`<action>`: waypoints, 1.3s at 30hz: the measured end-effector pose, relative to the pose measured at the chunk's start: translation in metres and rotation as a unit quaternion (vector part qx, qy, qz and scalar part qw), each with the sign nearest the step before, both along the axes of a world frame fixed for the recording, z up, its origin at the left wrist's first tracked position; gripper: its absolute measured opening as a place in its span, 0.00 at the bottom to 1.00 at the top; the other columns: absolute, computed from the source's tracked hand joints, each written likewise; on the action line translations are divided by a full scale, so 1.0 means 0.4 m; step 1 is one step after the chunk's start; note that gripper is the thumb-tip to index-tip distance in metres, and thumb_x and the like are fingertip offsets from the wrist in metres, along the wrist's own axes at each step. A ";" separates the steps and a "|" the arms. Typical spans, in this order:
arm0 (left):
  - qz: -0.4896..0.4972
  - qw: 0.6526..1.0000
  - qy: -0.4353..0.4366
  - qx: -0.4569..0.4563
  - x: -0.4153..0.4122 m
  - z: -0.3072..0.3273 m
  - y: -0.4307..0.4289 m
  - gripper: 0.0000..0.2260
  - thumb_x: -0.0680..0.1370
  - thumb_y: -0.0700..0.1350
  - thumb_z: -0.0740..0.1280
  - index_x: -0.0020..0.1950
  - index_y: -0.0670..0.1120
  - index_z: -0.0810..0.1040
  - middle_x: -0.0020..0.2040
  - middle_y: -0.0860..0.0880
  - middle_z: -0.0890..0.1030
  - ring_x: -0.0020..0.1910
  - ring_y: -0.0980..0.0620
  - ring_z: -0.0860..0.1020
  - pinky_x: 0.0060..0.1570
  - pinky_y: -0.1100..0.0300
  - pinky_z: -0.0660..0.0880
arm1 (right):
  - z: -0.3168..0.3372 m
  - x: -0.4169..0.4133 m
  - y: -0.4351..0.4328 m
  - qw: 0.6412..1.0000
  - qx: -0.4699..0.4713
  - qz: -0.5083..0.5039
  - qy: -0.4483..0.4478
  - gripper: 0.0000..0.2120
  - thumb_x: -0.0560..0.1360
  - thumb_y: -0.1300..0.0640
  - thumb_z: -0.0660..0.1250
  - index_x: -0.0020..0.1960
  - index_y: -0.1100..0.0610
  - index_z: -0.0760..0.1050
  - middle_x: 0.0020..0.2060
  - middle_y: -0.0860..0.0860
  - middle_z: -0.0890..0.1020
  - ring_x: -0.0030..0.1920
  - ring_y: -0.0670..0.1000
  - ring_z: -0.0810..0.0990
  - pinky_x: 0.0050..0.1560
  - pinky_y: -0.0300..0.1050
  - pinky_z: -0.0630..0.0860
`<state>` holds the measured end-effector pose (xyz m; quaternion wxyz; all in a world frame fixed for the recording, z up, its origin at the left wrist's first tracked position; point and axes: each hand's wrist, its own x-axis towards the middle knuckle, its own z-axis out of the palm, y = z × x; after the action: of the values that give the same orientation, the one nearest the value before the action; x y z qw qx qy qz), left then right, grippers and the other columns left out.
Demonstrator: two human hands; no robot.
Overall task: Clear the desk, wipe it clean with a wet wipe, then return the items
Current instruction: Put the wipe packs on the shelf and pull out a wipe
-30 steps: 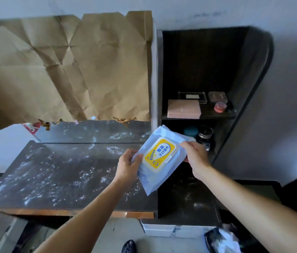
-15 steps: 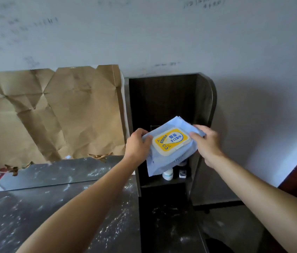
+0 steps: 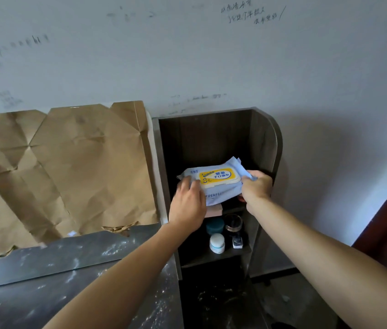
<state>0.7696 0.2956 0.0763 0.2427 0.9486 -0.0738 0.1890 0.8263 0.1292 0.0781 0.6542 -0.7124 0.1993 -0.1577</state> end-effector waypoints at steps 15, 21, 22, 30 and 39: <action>-0.020 0.992 -0.045 0.116 -0.012 -0.139 0.025 0.22 0.80 0.44 0.59 0.70 0.34 0.66 0.71 0.35 0.66 0.72 0.37 0.64 0.71 0.47 0.59 | 0.058 0.028 -0.018 0.746 -0.556 0.364 -0.034 0.25 0.73 0.43 0.67 0.69 0.46 0.70 0.70 0.46 0.69 0.65 0.52 0.71 0.58 0.48 0.70; -0.006 0.992 -0.053 0.118 -0.010 -0.152 0.022 0.23 0.80 0.47 0.53 0.71 0.35 0.64 0.73 0.35 0.64 0.73 0.38 0.63 0.72 0.48 0.58 | 0.051 0.069 -0.029 0.704 -0.586 0.398 -0.039 0.24 0.75 0.41 0.64 0.68 0.47 0.71 0.66 0.47 0.76 0.61 0.52 0.76 0.58 0.50 0.74; -0.004 0.991 -0.053 0.120 -0.011 -0.153 0.021 0.24 0.80 0.48 0.52 0.72 0.35 0.64 0.73 0.36 0.64 0.73 0.39 0.62 0.72 0.48 0.58 | 0.054 0.073 -0.036 0.712 -0.569 0.410 -0.041 0.22 0.75 0.41 0.64 0.67 0.48 0.72 0.65 0.47 0.76 0.62 0.51 0.76 0.59 0.50 0.73; -0.001 0.991 -0.041 0.128 -0.012 -0.141 0.017 0.24 0.82 0.49 0.53 0.74 0.38 0.60 0.76 0.39 0.59 0.76 0.43 0.56 0.75 0.56 0.49 | 0.114 0.130 -0.016 0.819 -0.484 0.298 -0.076 0.20 0.79 0.44 0.58 0.45 0.57 0.80 0.38 0.55 0.81 0.41 0.57 0.80 0.35 0.48 0.71; 0.028 0.997 -0.070 -0.001 0.035 -0.040 -0.015 0.10 0.80 0.45 0.61 0.54 0.39 0.76 0.53 0.42 0.77 0.54 0.43 0.74 0.51 0.52 0.72 | 0.114 0.169 -0.029 0.865 -0.447 0.224 0.033 0.13 0.72 0.48 0.70 0.40 0.57 0.75 0.41 0.56 0.83 0.42 0.58 0.81 0.38 0.46 0.74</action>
<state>0.7834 0.2897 0.0603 0.2329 0.9344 -0.0638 0.2621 0.8939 0.1176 0.1237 0.2762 -0.9588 -0.0358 -0.0560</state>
